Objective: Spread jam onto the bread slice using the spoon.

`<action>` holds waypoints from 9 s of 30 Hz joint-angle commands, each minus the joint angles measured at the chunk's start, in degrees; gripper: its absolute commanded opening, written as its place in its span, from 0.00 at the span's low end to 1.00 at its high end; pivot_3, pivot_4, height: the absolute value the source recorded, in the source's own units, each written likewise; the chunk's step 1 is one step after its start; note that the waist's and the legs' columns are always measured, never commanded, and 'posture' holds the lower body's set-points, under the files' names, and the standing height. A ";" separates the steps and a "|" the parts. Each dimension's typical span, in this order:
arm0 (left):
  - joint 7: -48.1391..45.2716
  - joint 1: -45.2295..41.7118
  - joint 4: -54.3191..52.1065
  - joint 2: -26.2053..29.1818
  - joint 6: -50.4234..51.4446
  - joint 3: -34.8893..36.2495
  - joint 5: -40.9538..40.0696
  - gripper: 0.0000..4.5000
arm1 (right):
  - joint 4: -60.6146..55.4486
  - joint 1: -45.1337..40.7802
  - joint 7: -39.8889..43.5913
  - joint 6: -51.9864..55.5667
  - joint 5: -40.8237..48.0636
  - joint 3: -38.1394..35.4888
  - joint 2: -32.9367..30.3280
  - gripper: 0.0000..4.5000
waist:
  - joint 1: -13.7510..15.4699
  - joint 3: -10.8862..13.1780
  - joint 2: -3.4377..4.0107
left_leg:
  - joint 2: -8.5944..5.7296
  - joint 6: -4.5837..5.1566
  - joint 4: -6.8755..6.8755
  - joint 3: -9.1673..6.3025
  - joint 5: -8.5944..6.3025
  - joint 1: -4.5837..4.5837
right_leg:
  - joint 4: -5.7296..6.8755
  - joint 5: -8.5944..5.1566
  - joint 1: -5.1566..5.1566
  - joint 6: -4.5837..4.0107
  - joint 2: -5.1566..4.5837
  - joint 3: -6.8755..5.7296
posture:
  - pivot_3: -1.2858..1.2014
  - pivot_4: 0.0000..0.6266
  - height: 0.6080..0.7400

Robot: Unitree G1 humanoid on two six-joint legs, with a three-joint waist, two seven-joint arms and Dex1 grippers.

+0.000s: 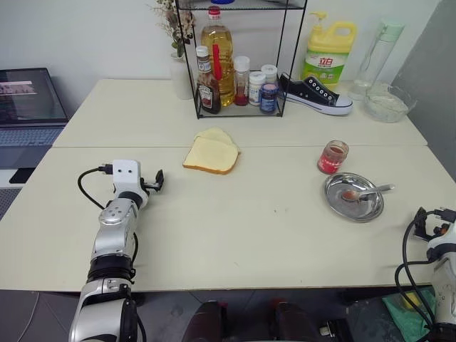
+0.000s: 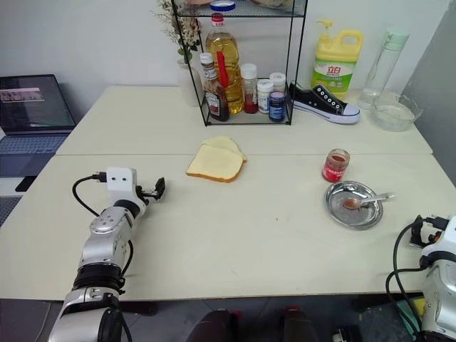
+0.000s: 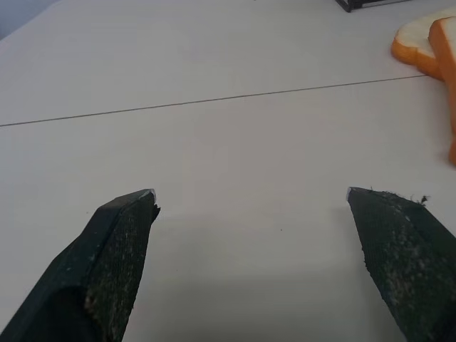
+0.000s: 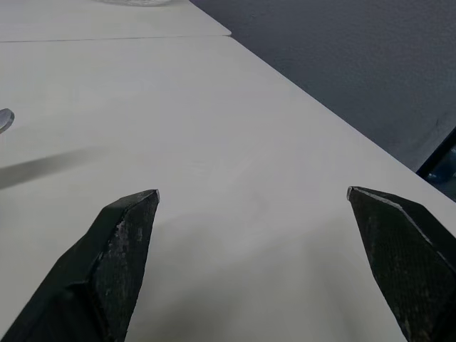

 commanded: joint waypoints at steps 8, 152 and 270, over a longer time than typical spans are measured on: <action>-1.86 0.33 -3.08 1.21 1.02 0.94 -1.22 1.00 | -2.09 -0.28 -0.08 -0.75 0.33 -1.34 -0.57 0.99 | -0.01 0.00 0.00 | 0.00 0.00 0.00 0.00 0.00 0.00 | 0.00 0.00 0.00 0.00 0.00 0.00 | 0.52 0.24 1.00; -48.17 -13.83 -34.23 -8.49 20.29 -25.15 -13.26 0.99 | -5.86 -6.34 7.81 25.14 37.04 -8.85 -6.86 1.00 | -0.73 0.08 0.15 | -0.44 0.31 0.27 -0.12 0.23 -0.59 | 0.46 0.06 -0.58 0.11 -0.10 0.09 | 0.52 0.24 1.00; -41.49 -23.42 -22.06 -9.18 13.71 -23.15 -9.88 1.00 | 28.78 -52.83 25.54 4.14 0.27 22.88 -8.44 0.00 | -1.45 0.02 0.40 | -0.50 0.29 0.17 -0.07 0.26 -0.92 | 0.08 0.04 -0.80 0.16 -0.18 0.02 | 0.52 0.24 1.00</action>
